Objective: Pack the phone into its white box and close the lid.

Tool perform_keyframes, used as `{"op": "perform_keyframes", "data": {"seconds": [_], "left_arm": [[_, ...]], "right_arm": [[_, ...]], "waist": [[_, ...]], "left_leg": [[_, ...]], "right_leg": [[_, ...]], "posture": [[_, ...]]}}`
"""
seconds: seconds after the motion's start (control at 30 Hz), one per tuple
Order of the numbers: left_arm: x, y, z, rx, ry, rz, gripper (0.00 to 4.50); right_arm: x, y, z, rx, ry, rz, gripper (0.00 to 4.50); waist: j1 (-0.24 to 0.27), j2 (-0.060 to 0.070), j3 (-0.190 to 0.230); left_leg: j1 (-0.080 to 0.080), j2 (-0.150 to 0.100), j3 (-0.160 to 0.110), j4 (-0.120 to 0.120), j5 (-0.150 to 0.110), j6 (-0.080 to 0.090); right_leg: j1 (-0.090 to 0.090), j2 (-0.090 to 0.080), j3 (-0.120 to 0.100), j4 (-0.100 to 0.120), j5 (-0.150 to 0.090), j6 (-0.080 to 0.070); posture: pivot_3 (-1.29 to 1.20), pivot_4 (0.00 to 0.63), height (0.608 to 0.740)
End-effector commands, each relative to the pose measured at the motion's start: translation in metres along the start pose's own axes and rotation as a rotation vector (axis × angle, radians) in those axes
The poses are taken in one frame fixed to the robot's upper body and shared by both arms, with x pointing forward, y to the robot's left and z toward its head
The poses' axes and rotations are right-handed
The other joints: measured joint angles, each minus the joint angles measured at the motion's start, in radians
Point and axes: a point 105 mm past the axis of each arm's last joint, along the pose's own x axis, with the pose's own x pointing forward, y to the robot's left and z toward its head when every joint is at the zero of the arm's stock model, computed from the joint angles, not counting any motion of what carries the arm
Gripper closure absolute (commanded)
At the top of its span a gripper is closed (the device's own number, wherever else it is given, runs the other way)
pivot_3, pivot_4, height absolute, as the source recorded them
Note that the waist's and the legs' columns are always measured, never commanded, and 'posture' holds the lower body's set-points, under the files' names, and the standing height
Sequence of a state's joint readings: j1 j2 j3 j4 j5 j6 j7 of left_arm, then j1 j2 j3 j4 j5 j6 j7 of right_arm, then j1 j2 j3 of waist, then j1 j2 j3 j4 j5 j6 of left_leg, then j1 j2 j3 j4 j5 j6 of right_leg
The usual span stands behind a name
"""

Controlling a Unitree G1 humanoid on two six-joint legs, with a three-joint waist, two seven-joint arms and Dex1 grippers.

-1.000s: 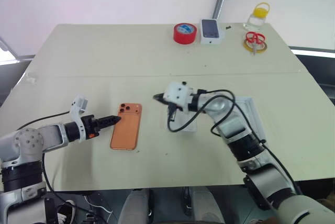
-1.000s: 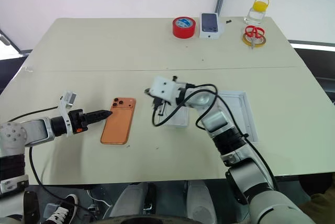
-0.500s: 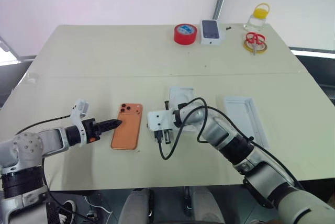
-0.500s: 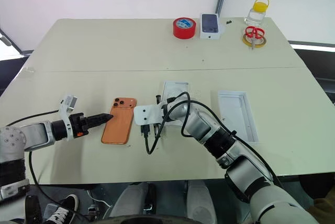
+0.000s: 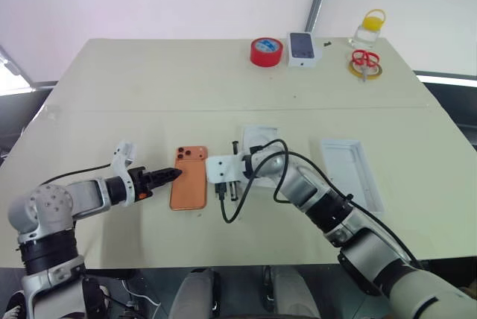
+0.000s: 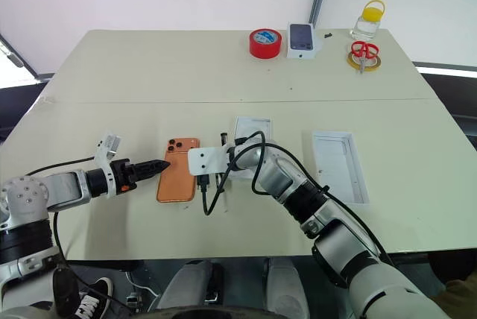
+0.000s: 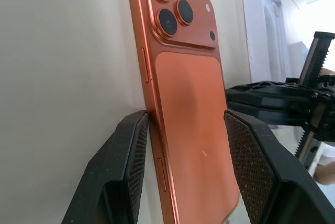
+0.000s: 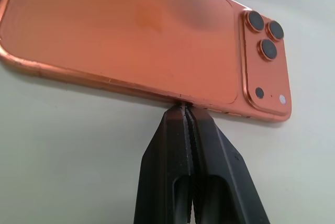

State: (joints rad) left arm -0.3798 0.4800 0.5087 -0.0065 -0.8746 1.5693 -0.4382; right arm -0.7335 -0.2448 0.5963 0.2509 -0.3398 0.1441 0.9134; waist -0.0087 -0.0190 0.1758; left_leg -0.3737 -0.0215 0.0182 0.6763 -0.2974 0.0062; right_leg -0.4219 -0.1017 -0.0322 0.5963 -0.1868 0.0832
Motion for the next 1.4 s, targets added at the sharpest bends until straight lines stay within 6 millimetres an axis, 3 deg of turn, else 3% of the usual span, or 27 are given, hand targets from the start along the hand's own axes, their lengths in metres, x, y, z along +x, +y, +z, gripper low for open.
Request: {"op": "perform_keyframes", "data": {"seconds": [0.03,0.27,0.43,0.53,0.67,0.87,1.0,1.17,1.4], "left_arm": [[0.017,-0.011,-0.014,0.031,0.101,-0.019,2.08],[0.026,-0.029,-0.001,0.136,0.089,0.012,2.08],[0.029,-0.026,0.002,0.102,0.058,0.027,2.08],[0.032,-0.036,0.007,0.113,0.028,-0.001,2.08],[0.03,-0.03,0.003,0.091,0.029,0.003,2.08],[0.013,-0.015,0.014,-0.04,-0.058,-0.055,2.08],[0.014,-0.012,0.013,-0.083,-0.061,-0.073,2.08],[0.02,-0.009,0.004,-0.113,-0.037,-0.09,4.27],[0.02,-0.009,0.002,-0.142,-0.028,-0.122,4.27]], "right_arm": [[0.004,0.002,0.003,-0.001,-0.012,0.0,4.4],[0.005,0.001,0.004,0.009,-0.021,-0.004,4.4],[0.003,-0.003,0.0,0.01,-0.011,-0.017,4.4],[0.002,-0.003,-0.001,0.008,-0.01,-0.022,4.4],[0.002,-0.004,-0.001,0.015,-0.011,-0.028,4.4],[0.0,-0.004,-0.005,0.012,-0.002,-0.031,4.4],[0.0,-0.005,-0.005,0.01,-0.004,-0.034,4.4],[0.0,-0.005,-0.004,0.013,-0.007,-0.035,4.5],[-0.001,-0.004,-0.007,0.008,0.003,-0.038,4.5]], "waist": [[0.0,0.0,0.0],[0.0,0.0,0.0],[-0.004,0.0,0.0],[-0.007,-0.001,0.0],[-0.008,-0.001,0.0],[-0.01,-0.002,0.001],[-0.008,-0.002,0.001],[-0.008,-0.003,0.0],[-0.008,-0.003,0.0]], "left_leg": [[0.0,0.0,0.0,0.0,0.0,0.0],[0.0,0.0,-0.001,0.0,0.0,-0.001],[0.0,0.0,-0.001,0.0,0.0,-0.001],[-0.001,0.0,-0.001,-0.001,0.001,-0.002],[0.0,0.0,0.0,-0.008,0.004,-0.006],[0.0,0.002,-0.001,-0.01,0.005,-0.008],[0.0,0.002,-0.001,-0.01,0.005,-0.008],[0.0,0.002,-0.001,-0.01,0.005,-0.008],[0.0,0.002,-0.001,-0.01,0.005,-0.008]], "right_leg": [[0.0,0.0,0.0,0.0,0.0,0.0],[0.0,0.0,0.0,0.0,0.0,0.0],[0.0,0.0,0.0,0.0,0.001,0.002],[-0.002,0.0,0.0,0.0,0.002,0.003],[-0.004,0.0,0.0,-0.001,0.002,0.003],[-0.006,0.003,0.0,-0.001,0.002,0.003],[-0.006,0.003,0.0,-0.001,0.001,0.003],[-0.006,0.003,0.0,-0.001,0.002,0.003],[-0.005,0.003,0.0,-0.001,0.002,0.003]], "posture": [[0.0,0.15,0.74],[0.0,0.15,0.74],[0.0,0.15,0.74],[0.0,0.15,0.74],[0.0,0.15,0.74],[0.0,0.15,0.74],[0.0,0.15,0.74],[0.0,0.15,0.74],[0.0,0.15,0.74]]}}
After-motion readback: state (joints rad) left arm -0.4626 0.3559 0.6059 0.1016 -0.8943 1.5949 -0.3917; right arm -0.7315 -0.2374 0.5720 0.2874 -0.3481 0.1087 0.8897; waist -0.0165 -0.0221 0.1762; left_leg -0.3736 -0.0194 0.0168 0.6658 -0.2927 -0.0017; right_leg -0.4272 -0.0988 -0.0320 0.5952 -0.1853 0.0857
